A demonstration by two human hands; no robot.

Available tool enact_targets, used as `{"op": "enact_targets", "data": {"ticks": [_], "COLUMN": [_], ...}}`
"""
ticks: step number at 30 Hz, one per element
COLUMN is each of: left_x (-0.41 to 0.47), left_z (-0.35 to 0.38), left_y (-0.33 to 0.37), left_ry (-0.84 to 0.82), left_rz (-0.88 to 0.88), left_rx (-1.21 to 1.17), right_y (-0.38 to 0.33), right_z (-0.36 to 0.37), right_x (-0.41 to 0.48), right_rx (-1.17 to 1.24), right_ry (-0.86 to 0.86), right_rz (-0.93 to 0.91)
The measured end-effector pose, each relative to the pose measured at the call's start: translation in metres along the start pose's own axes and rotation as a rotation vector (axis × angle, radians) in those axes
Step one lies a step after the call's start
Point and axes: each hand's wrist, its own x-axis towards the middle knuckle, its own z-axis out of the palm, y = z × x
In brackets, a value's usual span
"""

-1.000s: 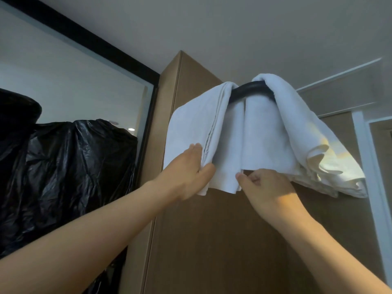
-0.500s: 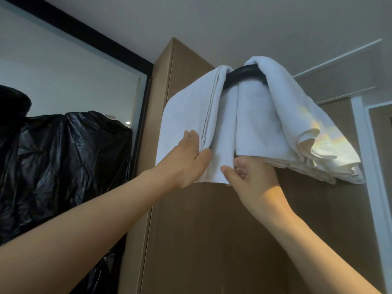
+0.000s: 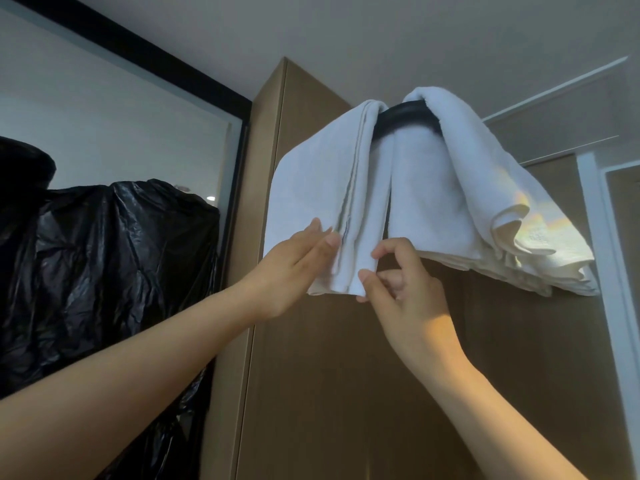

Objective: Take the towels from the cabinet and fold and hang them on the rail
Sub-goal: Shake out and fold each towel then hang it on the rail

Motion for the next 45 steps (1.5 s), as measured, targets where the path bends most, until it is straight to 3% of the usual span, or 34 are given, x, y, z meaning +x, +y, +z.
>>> {"op": "enact_targets", "data": {"ticks": [5,11,15,19,21,24,26,29,32,35,40,45], "left_x": [0.000,-0.009,-0.017,-0.025,-0.027,-0.019,-0.008,0.008,0.017,0.024,0.032,0.036], "left_z": [0.006,0.021,0.016,0.014,0.019,0.023,0.021,0.026,0.026,0.025,0.032,0.056], "left_y": [-0.007,-0.023,-0.039,-0.061,-0.067,-0.076,-0.082,-0.089,-0.093,-0.102,-0.113,-0.111], "left_ry": [0.054,-0.025,-0.091,-0.038,0.119,0.579,0.696,0.644,0.609,0.532,0.159,-0.023], "left_rz": [0.087,0.184,0.384,0.406,0.309,-0.004,-0.220,-0.364,-0.434,-0.481,-0.585,-0.486], "left_rx": [0.076,0.319,0.329,0.184,-0.017,-0.407,-0.405,-0.243,-0.270,-0.597,-1.216,-1.664], "right_y": [-0.006,-0.019,-0.033,-0.045,-0.048,-0.048,-0.046,-0.045,-0.043,-0.041,-0.038,-0.038], "right_z": [0.002,-0.003,-0.004,-0.002,0.001,0.002,0.002,0.001,-0.001,-0.003,-0.004,0.000], "right_x": [-0.001,0.011,0.023,0.037,0.040,0.038,0.035,0.033,0.034,0.034,0.036,0.035], "right_rx": [-0.125,-0.054,-0.148,-0.368,-0.424,-0.433,-0.450,-0.432,-0.416,-0.411,-0.349,-0.328], "right_ry": [-0.022,0.037,-0.008,-0.023,-0.035,-0.022,-0.008,-0.009,-0.031,-0.050,-0.079,-0.071], "right_rz": [0.014,0.227,0.279,0.313,0.300,0.262,0.245,0.224,0.195,0.183,0.193,0.192]}}
